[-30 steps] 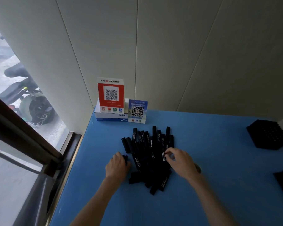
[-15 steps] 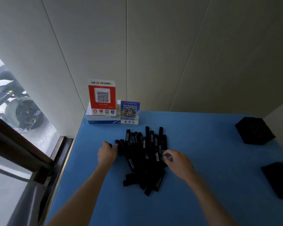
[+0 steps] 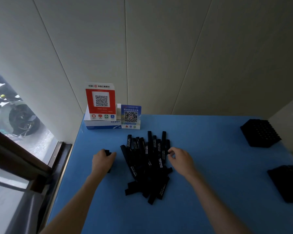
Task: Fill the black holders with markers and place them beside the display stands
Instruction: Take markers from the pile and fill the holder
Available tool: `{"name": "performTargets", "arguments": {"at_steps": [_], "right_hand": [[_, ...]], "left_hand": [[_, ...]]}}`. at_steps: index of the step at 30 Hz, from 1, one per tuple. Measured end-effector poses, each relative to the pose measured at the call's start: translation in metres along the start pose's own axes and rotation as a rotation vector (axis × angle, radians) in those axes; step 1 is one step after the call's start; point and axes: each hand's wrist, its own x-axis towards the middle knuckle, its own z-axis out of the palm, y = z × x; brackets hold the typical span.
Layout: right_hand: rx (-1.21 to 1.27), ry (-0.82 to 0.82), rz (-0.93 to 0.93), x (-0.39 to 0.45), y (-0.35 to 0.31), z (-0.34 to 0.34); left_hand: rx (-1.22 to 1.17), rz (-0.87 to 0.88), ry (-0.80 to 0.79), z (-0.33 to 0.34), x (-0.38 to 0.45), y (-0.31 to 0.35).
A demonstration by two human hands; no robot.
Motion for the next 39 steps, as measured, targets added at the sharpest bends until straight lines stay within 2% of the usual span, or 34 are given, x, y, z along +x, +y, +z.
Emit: {"name": "performTargets", "arguments": {"at_steps": [4, 10, 12, 15, 23, 25, 28, 30, 32, 39], "right_hand": [[-0.081, -0.032, 0.058, 0.024, -0.011, 0.007], [-0.102, -0.065, 0.166, 0.043, -0.011, 0.016], [-0.1, -0.048, 0.184, 0.046, -0.01, 0.016], [-0.127, -0.065, 0.233, 0.047, -0.012, 0.014], [-0.105, -0.129, 0.337, 0.043, -0.006, 0.015], [-0.001, -0.136, 0.381, 0.04, -0.003, 0.015], [0.48, -0.189, 0.484, 0.031, -0.007, 0.01], [0.695, -0.191, 0.479, 0.024, -0.013, 0.004], [0.768, -0.155, 0.433, 0.017, -0.019, -0.001], [0.793, -0.05, 0.32, -0.03, -0.027, -0.024]], "left_hand": [[-0.474, -0.167, -0.063, -0.013, -0.008, -0.006], [-1.027, -0.345, -0.161, -0.031, -0.006, -0.023], [-1.111, -0.37, -0.191, -0.035, -0.01, -0.02], [-1.013, -0.363, -0.235, -0.04, -0.014, -0.013], [-0.788, -0.182, -0.278, -0.035, -0.018, -0.001], [-0.704, -0.125, -0.285, -0.034, -0.023, 0.003], [-0.624, -0.052, -0.325, -0.033, -0.032, 0.011], [-0.572, -0.006, -0.351, -0.031, -0.039, 0.018], [-0.557, 0.039, -0.375, -0.027, -0.045, 0.028], [-0.595, 0.136, -0.474, -0.009, -0.062, 0.057]]}}
